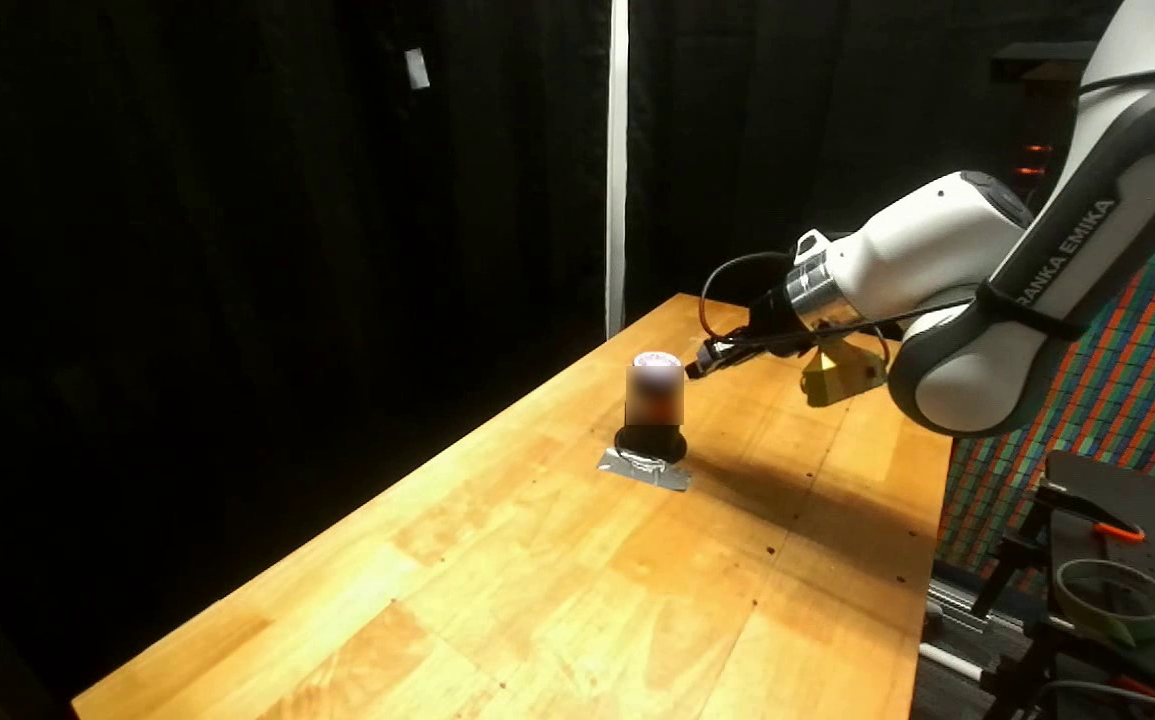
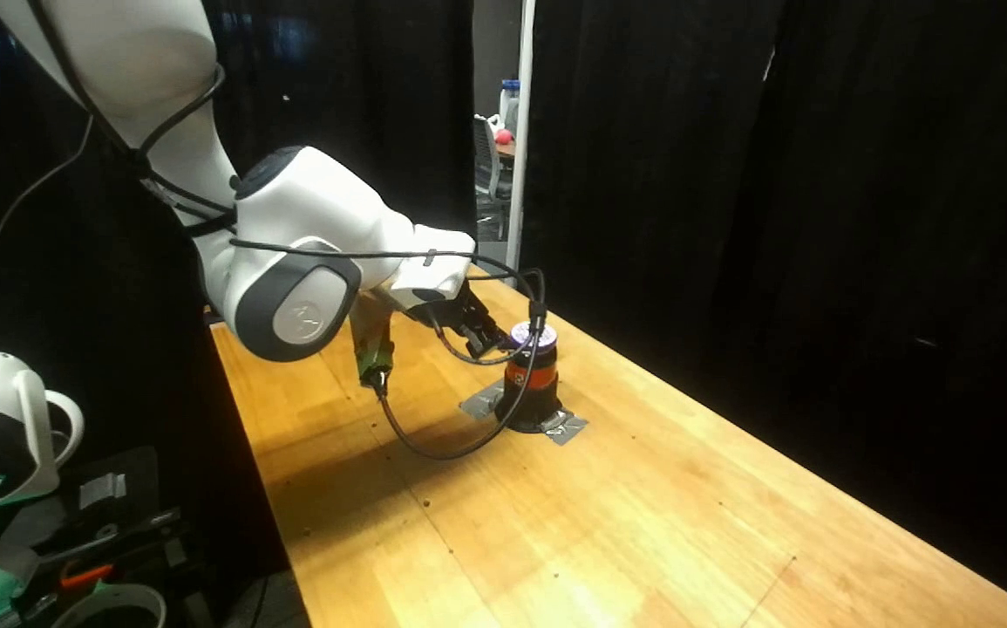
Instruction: Put the rubber band on the jar.
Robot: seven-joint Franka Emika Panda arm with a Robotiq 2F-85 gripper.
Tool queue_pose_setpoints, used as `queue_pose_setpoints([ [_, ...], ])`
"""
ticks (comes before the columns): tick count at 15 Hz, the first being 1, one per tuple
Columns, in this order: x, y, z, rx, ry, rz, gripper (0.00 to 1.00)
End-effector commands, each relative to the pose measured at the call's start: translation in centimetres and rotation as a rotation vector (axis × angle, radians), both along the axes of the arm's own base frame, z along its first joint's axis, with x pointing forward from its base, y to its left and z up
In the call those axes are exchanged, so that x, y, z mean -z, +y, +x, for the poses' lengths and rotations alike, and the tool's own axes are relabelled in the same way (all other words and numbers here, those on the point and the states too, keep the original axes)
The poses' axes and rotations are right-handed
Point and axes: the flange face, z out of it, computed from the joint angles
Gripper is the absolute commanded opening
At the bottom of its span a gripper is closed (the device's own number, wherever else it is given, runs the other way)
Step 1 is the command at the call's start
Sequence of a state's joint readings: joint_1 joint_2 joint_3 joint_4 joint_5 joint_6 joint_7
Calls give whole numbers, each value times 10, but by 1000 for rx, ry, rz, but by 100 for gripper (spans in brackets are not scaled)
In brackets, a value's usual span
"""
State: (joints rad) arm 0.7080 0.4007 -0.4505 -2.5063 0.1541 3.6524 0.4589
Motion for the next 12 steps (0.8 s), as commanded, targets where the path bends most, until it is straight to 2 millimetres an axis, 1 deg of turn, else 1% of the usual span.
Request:
queue_pose_setpoints([
  [1,-2,9,-14,-25,-97,-42,7],
  [6,1,23,-32,-45,-185,-59,7],
  [8,-1,27,-36,-64,-193,-46,7],
  [9,-2,29,-37,-76,-184,-26,32],
  [10,-2,30,-38,-98,-136,-12,33],
  [11,-3,33,-40,-123,-102,4,37],
  [12,-3,33,-40,-138,-79,1,46],
])
